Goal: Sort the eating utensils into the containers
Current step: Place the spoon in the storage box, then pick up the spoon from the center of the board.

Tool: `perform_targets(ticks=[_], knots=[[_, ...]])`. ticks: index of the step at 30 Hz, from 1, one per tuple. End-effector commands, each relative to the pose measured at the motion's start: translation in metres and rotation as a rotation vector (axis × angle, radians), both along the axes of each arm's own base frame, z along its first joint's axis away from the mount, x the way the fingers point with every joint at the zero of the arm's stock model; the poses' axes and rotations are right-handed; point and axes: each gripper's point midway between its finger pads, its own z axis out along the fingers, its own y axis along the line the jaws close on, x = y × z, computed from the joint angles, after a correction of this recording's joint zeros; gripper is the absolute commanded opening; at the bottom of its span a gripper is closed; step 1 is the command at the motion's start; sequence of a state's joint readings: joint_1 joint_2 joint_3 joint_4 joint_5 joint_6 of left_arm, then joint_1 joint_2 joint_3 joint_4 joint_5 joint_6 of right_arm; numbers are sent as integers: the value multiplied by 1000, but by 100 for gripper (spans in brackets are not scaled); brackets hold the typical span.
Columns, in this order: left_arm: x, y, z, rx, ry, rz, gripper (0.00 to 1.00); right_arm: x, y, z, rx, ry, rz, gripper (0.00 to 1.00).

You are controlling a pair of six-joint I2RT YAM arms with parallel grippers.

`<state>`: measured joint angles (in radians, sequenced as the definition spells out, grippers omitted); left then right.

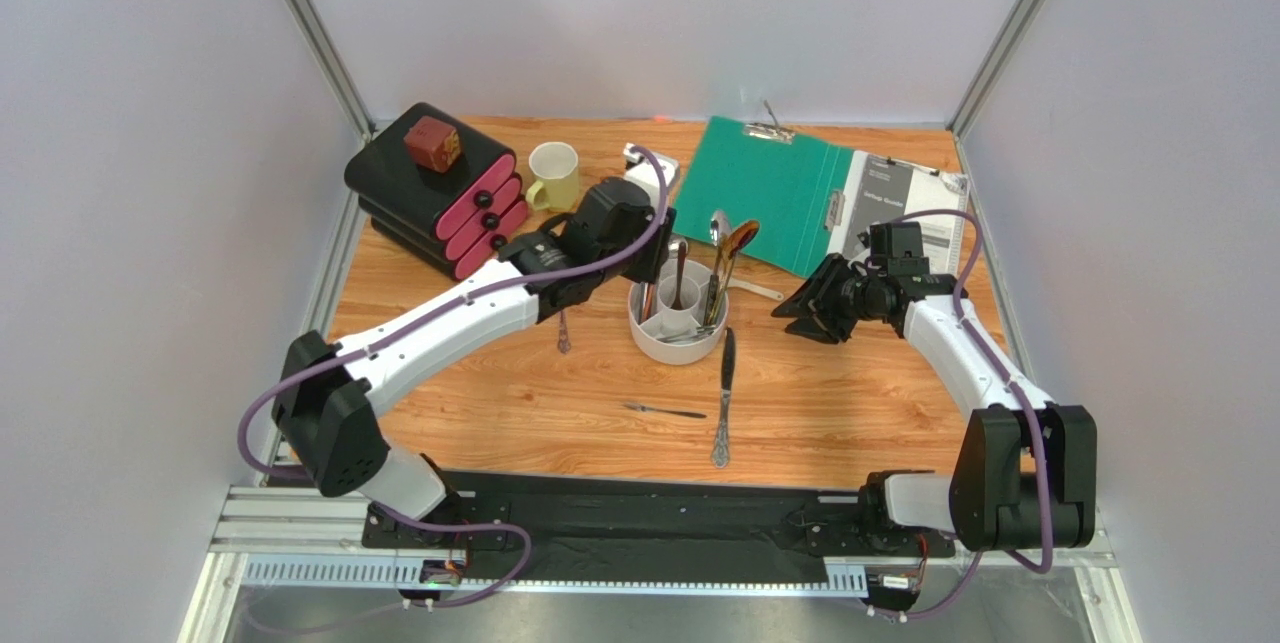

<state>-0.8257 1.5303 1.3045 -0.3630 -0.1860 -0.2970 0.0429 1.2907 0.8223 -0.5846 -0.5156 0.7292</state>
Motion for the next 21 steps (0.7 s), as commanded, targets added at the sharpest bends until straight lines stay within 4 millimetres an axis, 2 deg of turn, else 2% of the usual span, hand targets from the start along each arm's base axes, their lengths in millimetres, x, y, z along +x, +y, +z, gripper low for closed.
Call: perform_targets(ticks=[1,3,4,7,10,13,16,21], knots=[[21,61,24,2,0,196,41,12,1,18,-2,-74,2,41],[23,87,3,12,74,278,40,12,1,18,-1,-73,1,41],[24,105,-18,19,134,315,40,12,1,17,2,-70,-1,41],[24,133,-50,59,220,375,41,13,1,18,0,-77,0,41],[24,142,-80,125,285,384,41,14,1,17,3,-76,0,41],[26,142,-108,149,355,385,42,16,1,18,3,-75,-2,41],[28,141,-127,147,404,380,42,18,1,19,2,-78,-2,41],[32,151,-150,192,456,394,42,16,1,17,0,-72,0,41]])
